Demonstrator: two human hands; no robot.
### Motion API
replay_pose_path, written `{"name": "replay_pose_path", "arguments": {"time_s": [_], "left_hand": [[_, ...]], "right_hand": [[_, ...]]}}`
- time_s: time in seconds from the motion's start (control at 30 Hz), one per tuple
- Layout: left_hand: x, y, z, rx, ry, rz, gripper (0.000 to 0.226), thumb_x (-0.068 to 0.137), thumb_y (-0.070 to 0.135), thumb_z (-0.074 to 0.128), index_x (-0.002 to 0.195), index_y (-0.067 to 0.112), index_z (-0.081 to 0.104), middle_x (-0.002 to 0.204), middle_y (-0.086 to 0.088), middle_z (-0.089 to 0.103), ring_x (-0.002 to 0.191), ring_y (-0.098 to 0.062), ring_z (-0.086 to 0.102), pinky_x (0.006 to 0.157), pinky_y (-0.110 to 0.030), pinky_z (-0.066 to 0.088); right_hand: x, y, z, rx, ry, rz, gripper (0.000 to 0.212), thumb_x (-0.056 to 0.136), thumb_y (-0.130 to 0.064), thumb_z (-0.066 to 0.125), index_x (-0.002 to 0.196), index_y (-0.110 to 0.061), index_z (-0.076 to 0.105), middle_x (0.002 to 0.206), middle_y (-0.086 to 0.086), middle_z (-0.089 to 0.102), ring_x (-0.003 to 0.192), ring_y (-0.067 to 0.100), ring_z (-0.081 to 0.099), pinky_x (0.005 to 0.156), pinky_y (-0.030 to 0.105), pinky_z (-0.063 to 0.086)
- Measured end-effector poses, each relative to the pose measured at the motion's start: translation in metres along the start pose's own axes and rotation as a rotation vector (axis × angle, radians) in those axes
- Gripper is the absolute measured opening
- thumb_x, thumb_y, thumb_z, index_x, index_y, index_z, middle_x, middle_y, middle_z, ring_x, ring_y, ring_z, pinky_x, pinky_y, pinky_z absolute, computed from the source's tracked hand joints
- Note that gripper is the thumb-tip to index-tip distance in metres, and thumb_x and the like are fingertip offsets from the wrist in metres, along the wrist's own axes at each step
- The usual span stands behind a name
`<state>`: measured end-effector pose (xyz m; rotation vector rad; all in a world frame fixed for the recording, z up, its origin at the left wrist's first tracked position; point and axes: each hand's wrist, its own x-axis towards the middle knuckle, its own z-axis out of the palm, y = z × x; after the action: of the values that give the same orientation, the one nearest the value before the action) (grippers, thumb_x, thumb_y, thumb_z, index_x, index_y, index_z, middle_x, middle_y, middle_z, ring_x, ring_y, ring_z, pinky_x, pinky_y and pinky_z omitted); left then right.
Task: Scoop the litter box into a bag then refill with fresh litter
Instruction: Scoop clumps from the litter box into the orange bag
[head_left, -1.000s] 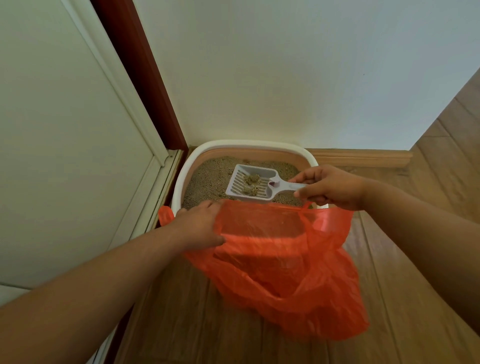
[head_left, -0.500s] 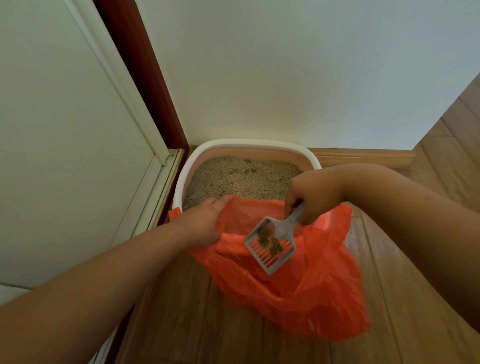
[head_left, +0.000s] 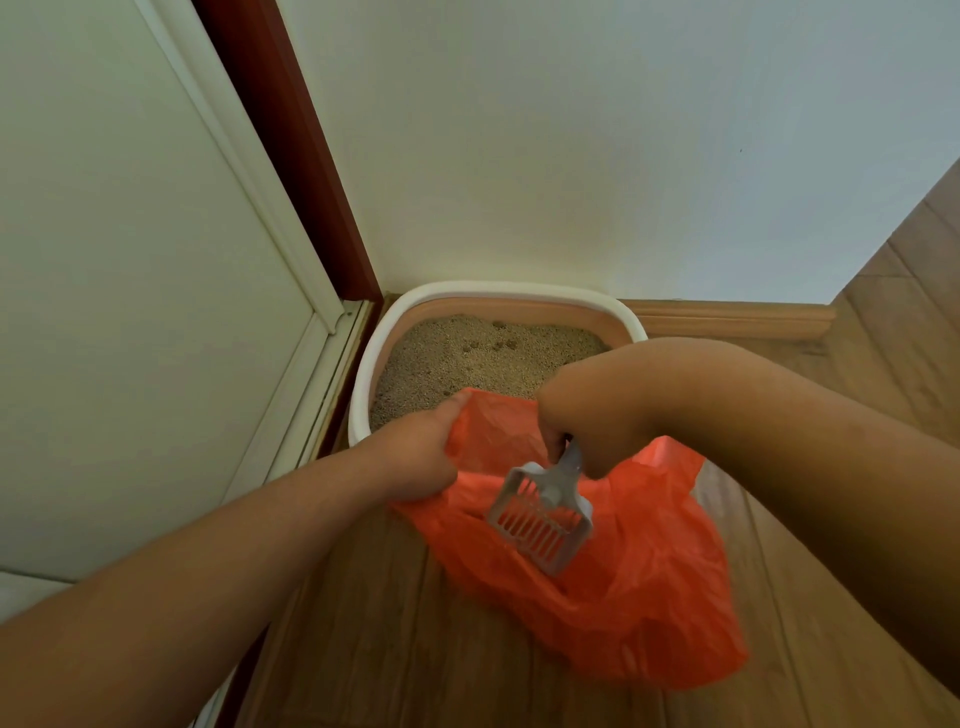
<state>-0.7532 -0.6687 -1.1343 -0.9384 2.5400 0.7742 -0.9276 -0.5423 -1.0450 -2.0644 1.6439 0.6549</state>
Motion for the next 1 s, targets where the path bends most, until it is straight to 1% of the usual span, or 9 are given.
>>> {"name": "replay_pose_path", "arguments": {"time_s": [0.07, 0.3, 0.47, 0.57, 0.63, 0.73, 0.83, 0.93, 1.0], "left_hand": [[-0.001, 0.001, 0.0, 0.001, -0.006, 0.002, 0.101, 0.089, 0.016, 0.062, 0.164, 0.039, -0.002, 0.096, 0.003, 0.055, 0.08, -0.014, 0.06, 0.056, -0.022, 0.041], [-0.001, 0.005, -0.001, 0.005, 0.005, 0.004, 0.104, 0.088, 0.016, 0.064, 0.163, 0.041, -0.003, 0.098, 0.002, 0.06, 0.078, -0.01, 0.063, 0.055, -0.022, 0.046], [0.0, 0.004, -0.001, -0.002, -0.007, -0.004, 0.103, 0.089, 0.018, 0.066, 0.163, 0.039, -0.003, 0.106, -0.002, 0.063, 0.082, -0.013, 0.066, 0.06, -0.025, 0.053], [-0.002, 0.002, -0.001, 0.047, -0.029, -0.015, 0.097, 0.091, 0.021, 0.066, 0.165, 0.035, 0.006, 0.114, -0.002, 0.063, 0.089, -0.016, 0.065, 0.067, -0.026, 0.055], [-0.003, -0.001, 0.0, 0.086, -0.058, -0.039, 0.091, 0.09, 0.02, 0.065, 0.163, 0.034, 0.014, 0.113, -0.001, 0.061, 0.089, -0.016, 0.063, 0.065, -0.025, 0.054], [-0.004, -0.007, 0.0, 0.107, -0.097, -0.077, 0.086, 0.09, 0.023, 0.066, 0.162, 0.03, 0.02, 0.119, -0.003, 0.06, 0.092, -0.016, 0.059, 0.066, -0.023, 0.05], [-0.004, -0.008, 0.002, 0.105, -0.101, -0.061, 0.085, 0.091, 0.023, 0.065, 0.162, 0.033, 0.021, 0.124, -0.003, 0.061, 0.098, -0.019, 0.062, 0.069, -0.022, 0.049], [-0.002, -0.007, 0.003, 0.127, -0.074, -0.055, 0.084, 0.09, 0.023, 0.066, 0.162, 0.034, 0.023, 0.134, -0.006, 0.062, 0.112, -0.023, 0.064, 0.079, -0.027, 0.052], [-0.002, -0.007, 0.005, 0.119, -0.075, -0.045, 0.084, 0.089, 0.022, 0.066, 0.162, 0.032, 0.025, 0.134, -0.006, 0.062, 0.11, -0.023, 0.065, 0.078, -0.027, 0.052]], "right_hand": [[-0.002, 0.0, -0.001, 0.032, 0.007, 0.0, 0.028, 0.08, -0.017, 0.067, 0.104, -0.025, 0.078, 0.076, -0.004, 0.072, 0.069, 0.018, 0.062, 0.065, 0.03, 0.051], [-0.006, 0.009, 0.007, 0.182, -0.01, 0.016, 0.031, 0.084, -0.02, 0.072, 0.113, -0.029, 0.076, 0.07, -0.017, 0.062, 0.057, -0.003, 0.053, 0.052, 0.014, 0.036], [-0.009, 0.027, 0.007, 0.414, 0.016, 0.031, 0.031, 0.081, -0.02, 0.078, 0.11, -0.03, 0.078, 0.07, -0.019, 0.066, 0.056, -0.01, 0.055, 0.051, 0.008, 0.04], [-0.019, 0.059, 0.01, 0.68, 0.109, 0.106, 0.026, 0.079, -0.013, 0.08, 0.101, -0.028, 0.08, 0.07, -0.012, 0.068, 0.057, 0.0, 0.055, 0.053, 0.015, 0.04], [-0.022, 0.078, 0.019, 0.953, 0.167, 0.169, 0.023, 0.081, -0.007, 0.08, 0.098, -0.021, 0.08, 0.073, 0.002, 0.063, 0.059, 0.013, 0.047, 0.049, 0.023, 0.035], [-0.01, 0.085, 0.037, 1.195, 0.369, 0.311, 0.021, 0.081, -0.004, 0.08, 0.099, -0.015, 0.077, 0.072, 0.006, 0.064, 0.054, 0.012, 0.044, 0.046, 0.023, 0.034], [0.016, 0.074, 0.059, 1.093, 0.53, 0.477, 0.019, 0.081, -0.011, 0.081, 0.098, -0.018, 0.075, 0.081, 0.004, 0.074, 0.058, 0.012, 0.059, 0.054, 0.026, 0.048], [0.037, 0.069, 0.081, 0.901, 0.483, 0.564, 0.015, 0.081, -0.015, 0.079, 0.095, -0.017, 0.077, 0.083, 0.004, 0.076, 0.07, 0.018, 0.07, 0.061, 0.031, 0.057], [0.043, 0.073, 0.091, 0.756, 0.42, 0.607, 0.01, 0.081, -0.018, 0.076, 0.089, -0.013, 0.078, 0.081, 0.007, 0.074, 0.071, 0.022, 0.068, 0.058, 0.03, 0.053]]}}
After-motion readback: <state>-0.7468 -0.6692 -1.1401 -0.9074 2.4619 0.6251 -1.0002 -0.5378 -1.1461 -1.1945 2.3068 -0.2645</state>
